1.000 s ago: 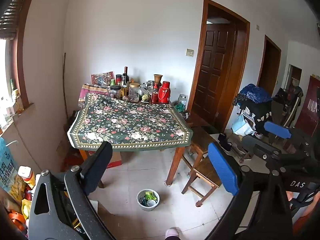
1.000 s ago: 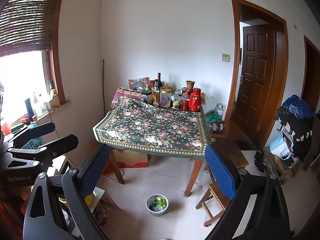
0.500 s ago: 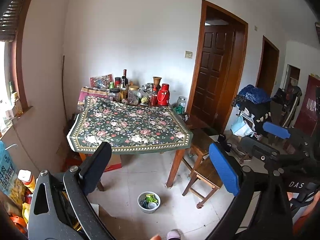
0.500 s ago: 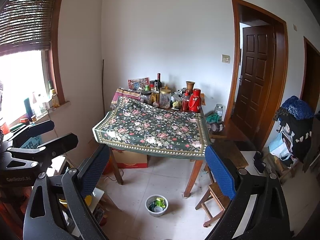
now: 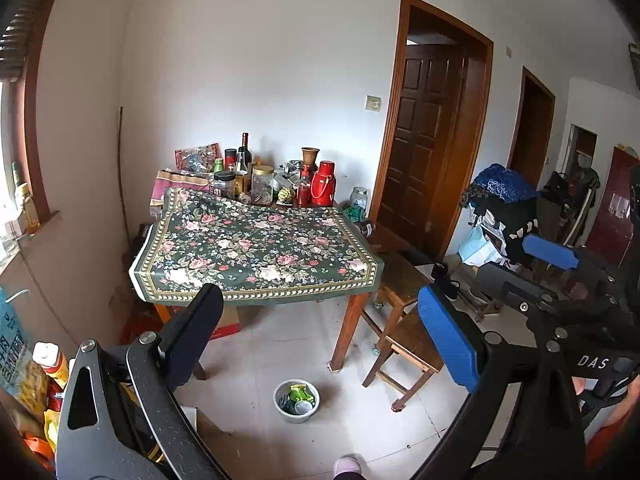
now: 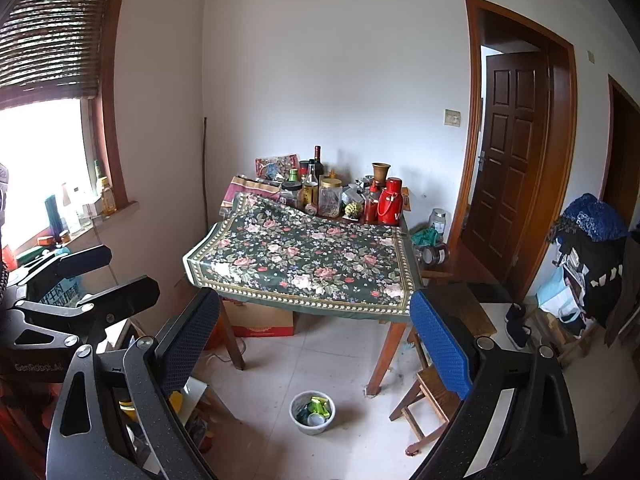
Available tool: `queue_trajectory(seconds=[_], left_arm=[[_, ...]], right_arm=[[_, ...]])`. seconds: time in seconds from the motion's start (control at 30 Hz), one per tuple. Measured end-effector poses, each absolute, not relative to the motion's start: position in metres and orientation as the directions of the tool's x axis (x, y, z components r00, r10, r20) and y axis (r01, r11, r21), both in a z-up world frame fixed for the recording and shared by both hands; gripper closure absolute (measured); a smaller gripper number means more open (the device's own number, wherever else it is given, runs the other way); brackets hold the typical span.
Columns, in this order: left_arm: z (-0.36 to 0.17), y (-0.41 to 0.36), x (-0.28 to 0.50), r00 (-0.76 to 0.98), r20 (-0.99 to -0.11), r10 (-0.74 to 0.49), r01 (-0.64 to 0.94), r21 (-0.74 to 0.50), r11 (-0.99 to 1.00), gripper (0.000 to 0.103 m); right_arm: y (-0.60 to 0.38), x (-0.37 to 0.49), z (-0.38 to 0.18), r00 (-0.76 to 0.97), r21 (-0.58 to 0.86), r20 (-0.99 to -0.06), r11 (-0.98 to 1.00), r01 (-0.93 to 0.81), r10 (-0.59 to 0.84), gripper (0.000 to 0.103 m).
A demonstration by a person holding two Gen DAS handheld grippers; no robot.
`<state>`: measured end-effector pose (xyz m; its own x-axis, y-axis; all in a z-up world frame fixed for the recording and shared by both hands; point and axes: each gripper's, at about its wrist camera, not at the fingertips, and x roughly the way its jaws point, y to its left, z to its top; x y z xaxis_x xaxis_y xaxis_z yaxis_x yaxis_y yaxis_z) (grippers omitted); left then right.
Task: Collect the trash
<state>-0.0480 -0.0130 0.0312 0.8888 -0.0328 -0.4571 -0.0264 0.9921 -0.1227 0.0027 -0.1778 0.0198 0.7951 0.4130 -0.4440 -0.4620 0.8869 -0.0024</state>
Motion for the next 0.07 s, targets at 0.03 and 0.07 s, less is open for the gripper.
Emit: queue_trajectory(seconds=[0.03, 0.07], left_arm=[[0.0310, -0.0127, -0.0468, 0.888, -0.458, -0.032, -0.027, -0.123, 0.992, 0.005], [0.0306, -0.0124, -0.0460, 0.887, -0.460, -0.030, -0.030, -0.123, 0.992, 0.005]], right_arm=[[-0.1774, 0.0041, 0.0198, 0.794, 0.000, -0.445, 0.887, -0.462, 0.414, 0.008], [-0.1770, 0.0070, 0.0203, 0.792, 0.001, -0.448, 0.887, -0.463, 0.414, 0.008]])
